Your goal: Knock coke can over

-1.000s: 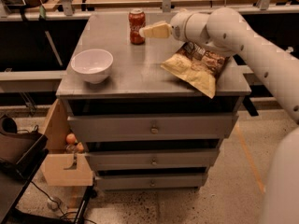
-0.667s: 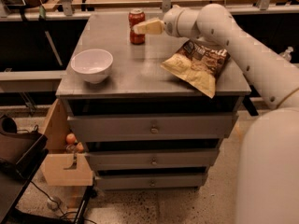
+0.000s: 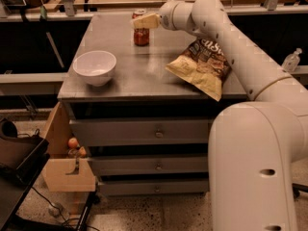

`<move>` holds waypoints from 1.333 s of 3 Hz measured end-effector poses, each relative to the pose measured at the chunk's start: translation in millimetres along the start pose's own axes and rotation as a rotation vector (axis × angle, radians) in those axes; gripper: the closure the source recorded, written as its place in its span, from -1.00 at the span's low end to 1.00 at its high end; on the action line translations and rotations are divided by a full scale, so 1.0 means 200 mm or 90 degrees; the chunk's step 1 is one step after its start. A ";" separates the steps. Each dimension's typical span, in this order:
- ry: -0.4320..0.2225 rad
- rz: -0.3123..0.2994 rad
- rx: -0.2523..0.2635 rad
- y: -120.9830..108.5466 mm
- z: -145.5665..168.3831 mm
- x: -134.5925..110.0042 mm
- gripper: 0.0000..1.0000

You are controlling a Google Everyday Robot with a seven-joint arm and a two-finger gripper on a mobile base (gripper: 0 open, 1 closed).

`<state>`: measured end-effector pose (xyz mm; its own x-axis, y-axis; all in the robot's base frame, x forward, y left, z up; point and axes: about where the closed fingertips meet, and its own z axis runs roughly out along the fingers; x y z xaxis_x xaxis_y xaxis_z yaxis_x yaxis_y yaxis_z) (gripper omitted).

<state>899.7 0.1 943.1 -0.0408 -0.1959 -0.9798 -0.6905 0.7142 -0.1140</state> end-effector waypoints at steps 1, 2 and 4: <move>-0.007 0.025 -0.023 0.02 0.10 0.01 -1.00; -0.014 0.065 -0.051 0.05 0.17 0.06 -1.00; -0.013 0.066 -0.057 0.07 0.19 0.07 -0.05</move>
Offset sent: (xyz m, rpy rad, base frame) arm 0.0309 0.0308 -0.0260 0.1606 0.1185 0.1002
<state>917.3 33.9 922.2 -0.1012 -0.1106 -0.9887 -0.7450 0.6671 0.0016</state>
